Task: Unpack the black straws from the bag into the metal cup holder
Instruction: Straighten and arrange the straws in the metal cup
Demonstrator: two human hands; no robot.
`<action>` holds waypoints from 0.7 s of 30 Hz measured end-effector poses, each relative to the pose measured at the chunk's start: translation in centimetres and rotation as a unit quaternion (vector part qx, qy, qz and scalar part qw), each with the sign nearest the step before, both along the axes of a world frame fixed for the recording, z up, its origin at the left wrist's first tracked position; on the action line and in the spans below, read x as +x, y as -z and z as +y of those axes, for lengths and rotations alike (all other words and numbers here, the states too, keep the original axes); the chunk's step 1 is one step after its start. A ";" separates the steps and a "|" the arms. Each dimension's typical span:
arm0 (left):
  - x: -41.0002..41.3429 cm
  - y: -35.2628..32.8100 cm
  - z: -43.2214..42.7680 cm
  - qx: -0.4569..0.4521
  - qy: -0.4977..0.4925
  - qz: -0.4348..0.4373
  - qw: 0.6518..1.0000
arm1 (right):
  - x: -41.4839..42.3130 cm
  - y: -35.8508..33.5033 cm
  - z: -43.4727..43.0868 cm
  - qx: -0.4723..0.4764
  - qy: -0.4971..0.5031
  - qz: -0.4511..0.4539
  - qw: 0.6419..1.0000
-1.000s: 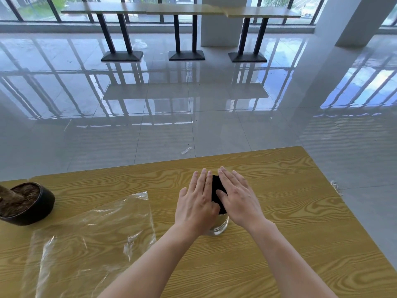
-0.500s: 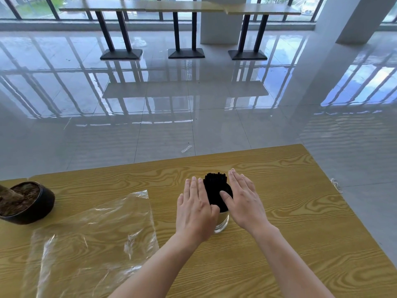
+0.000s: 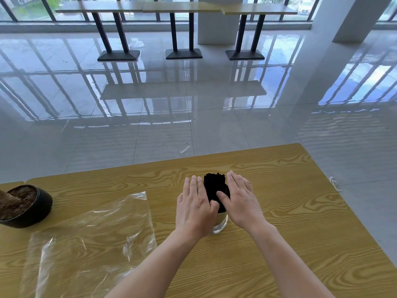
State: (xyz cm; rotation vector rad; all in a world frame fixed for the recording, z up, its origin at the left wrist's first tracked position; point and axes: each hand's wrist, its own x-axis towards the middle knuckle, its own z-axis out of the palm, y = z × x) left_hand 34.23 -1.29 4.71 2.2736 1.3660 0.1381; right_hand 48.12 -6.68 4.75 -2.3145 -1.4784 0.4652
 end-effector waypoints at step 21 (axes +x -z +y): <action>-9.0 -4.0 2.6 0.145 -0.039 -0.001 0.989 | -3.5 -6.1 1.3 0.118 -0.075 -0.079 0.987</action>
